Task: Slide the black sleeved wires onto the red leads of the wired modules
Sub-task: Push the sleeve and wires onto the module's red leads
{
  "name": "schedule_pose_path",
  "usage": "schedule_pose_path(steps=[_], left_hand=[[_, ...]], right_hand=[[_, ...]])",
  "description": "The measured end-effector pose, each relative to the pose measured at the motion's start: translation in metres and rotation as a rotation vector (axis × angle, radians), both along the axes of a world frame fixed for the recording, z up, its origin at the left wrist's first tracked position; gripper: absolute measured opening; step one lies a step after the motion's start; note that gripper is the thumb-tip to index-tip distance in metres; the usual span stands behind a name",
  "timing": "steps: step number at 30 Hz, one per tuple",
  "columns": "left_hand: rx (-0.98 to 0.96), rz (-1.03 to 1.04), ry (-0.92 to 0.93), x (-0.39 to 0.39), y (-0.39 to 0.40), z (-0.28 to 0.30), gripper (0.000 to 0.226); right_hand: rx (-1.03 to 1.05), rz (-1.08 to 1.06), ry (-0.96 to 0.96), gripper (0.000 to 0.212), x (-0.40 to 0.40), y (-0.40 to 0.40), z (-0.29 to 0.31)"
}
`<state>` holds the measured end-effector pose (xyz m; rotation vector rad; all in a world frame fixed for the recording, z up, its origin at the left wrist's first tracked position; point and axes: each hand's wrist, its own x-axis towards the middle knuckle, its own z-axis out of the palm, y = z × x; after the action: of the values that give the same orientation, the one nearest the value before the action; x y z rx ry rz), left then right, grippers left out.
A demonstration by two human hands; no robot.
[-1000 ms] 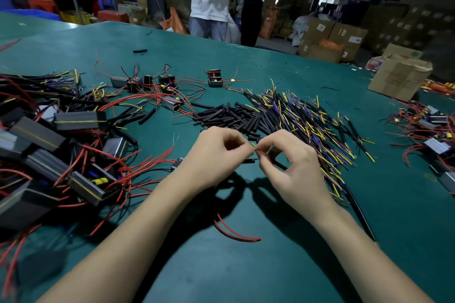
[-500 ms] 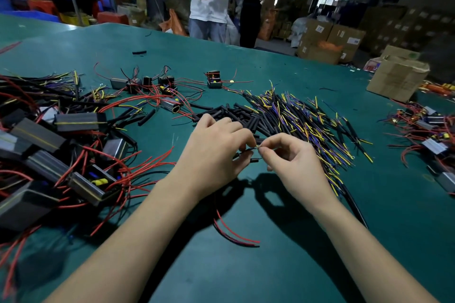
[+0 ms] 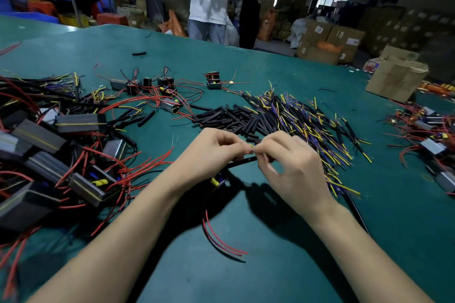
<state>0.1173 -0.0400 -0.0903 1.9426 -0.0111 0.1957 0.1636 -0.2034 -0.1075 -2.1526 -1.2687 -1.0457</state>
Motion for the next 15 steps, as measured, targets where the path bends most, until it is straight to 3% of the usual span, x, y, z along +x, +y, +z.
schedule_pose_path(steps=[2,3,7,9,12,15], left_hand=[[-0.068,0.006,0.068,-0.001,0.002,0.001,0.026],[-0.079,0.015,0.07,0.0,0.002,0.001,0.026],[0.006,0.04,-0.076,0.001,0.0,-0.003,0.017],[0.072,0.043,-0.171,0.001,-0.003,-0.005,0.012],[0.186,0.04,-0.273,0.001,-0.005,-0.007,0.009],[0.235,0.03,-0.307,0.0,-0.003,-0.009,0.01]], right_hand=[[-0.081,-0.018,-0.156,0.008,0.003,0.001,0.002],[-0.082,0.004,-0.106,0.008,0.003,0.0,0.003],[0.231,0.162,0.644,0.004,-0.001,-0.004,0.005],[0.345,0.152,0.884,0.005,0.001,-0.007,0.006],[0.344,0.172,0.967,0.007,0.002,-0.007,0.007],[0.309,0.127,0.9,0.008,0.002,-0.006,0.004]])
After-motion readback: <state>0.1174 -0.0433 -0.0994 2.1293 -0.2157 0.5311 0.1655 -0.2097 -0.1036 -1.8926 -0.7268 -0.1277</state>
